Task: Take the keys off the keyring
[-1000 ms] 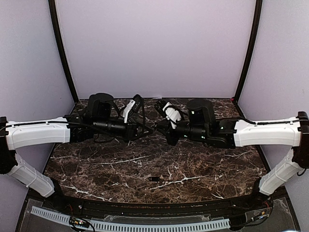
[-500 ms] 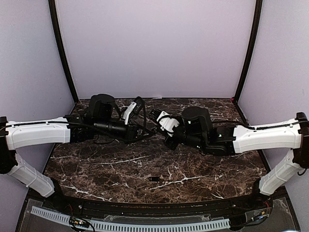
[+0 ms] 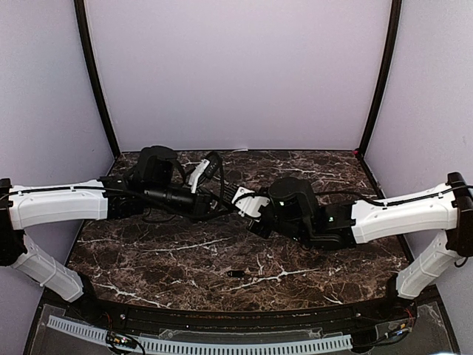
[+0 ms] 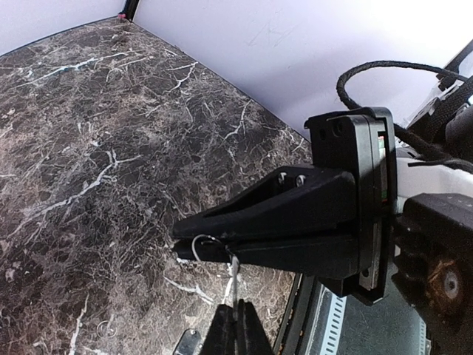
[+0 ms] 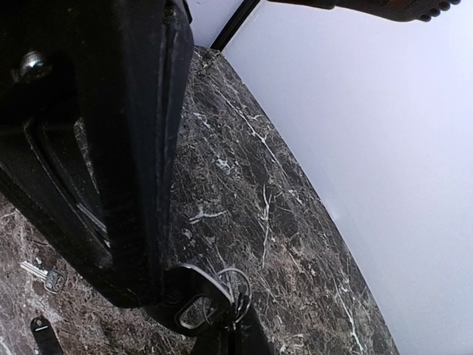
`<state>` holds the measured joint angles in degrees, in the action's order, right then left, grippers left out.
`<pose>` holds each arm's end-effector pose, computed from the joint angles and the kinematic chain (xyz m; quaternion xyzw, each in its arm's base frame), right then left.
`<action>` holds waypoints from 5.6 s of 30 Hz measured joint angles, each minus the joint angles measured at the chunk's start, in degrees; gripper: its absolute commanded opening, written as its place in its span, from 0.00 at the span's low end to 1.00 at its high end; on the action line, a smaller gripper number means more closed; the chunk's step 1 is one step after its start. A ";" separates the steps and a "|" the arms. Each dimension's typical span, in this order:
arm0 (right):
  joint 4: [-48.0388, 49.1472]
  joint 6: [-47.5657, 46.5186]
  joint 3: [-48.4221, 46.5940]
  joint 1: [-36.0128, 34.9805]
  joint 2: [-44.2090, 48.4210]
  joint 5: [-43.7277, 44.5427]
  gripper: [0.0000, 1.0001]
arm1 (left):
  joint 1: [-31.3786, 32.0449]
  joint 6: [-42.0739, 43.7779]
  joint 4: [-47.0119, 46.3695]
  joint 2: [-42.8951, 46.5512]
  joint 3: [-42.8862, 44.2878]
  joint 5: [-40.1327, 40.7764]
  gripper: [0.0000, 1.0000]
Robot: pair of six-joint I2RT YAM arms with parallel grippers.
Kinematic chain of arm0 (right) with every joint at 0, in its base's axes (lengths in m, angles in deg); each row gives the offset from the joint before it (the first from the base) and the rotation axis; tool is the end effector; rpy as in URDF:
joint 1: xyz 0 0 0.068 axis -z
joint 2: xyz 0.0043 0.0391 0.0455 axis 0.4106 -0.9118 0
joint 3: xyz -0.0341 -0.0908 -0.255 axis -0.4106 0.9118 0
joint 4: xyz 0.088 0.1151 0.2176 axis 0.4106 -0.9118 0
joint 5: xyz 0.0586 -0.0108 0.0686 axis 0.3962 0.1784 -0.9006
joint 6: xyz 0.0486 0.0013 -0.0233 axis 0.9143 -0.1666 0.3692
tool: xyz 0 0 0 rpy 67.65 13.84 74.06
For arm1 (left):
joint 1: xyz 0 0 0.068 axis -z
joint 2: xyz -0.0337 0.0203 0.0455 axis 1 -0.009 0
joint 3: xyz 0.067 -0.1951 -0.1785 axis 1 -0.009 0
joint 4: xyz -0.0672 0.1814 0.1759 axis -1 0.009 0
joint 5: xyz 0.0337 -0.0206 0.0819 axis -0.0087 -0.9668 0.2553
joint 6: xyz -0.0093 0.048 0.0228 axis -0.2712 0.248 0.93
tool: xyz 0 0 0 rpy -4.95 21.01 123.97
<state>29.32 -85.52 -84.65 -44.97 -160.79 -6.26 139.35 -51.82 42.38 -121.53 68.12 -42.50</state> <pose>0.1355 0.3138 0.2670 -0.5022 0.6403 0.0402 0.5799 0.1926 -0.2531 0.2951 0.3426 0.7347 -0.4679 0.3521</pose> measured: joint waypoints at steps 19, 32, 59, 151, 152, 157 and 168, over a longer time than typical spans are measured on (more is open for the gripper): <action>-3.32 0.17 -0.02 -1.05 -0.46 1.51 0.00 | -0.13 -0.15 -0.20 -1.68 -0.04 -1.99 0.00; -5.42 2.99 -0.07 -1.05 -0.39 1.46 0.00 | -0.04 -0.17 -0.48 -3.02 0.20 -2.14 0.00; -6.21 15.54 10.73 2.32 23.80 -18.53 0.85 | 0.04 2.08 -5.73 0.50 0.28 -4.87 0.00; 42.97 55.10 16.35 19.71 9.70 -80.39 0.65 | -0.15 5.42 -8.35 2.84 4.85 -30.73 0.00; 42.47 54.14 16.46 19.67 10.60 -79.43 0.69 | -0.15 5.42 -8.33 2.84 4.85 -30.73 0.00; 38.07 48.09 15.74 18.49 13.51 -76.19 0.72 | -0.15 5.20 -8.50 2.84 4.85 -30.93 0.00; 26.29 37.99 8.70 13.11 9.62 -70.40 0.68 | -0.15 5.27 -8.66 2.84 4.85 -30.08 0.00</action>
<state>55.62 -47.53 -75.95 -31.85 -151.17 -76.66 139.20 -46.55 33.72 -118.69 72.97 -72.58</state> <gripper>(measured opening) 0.697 0.021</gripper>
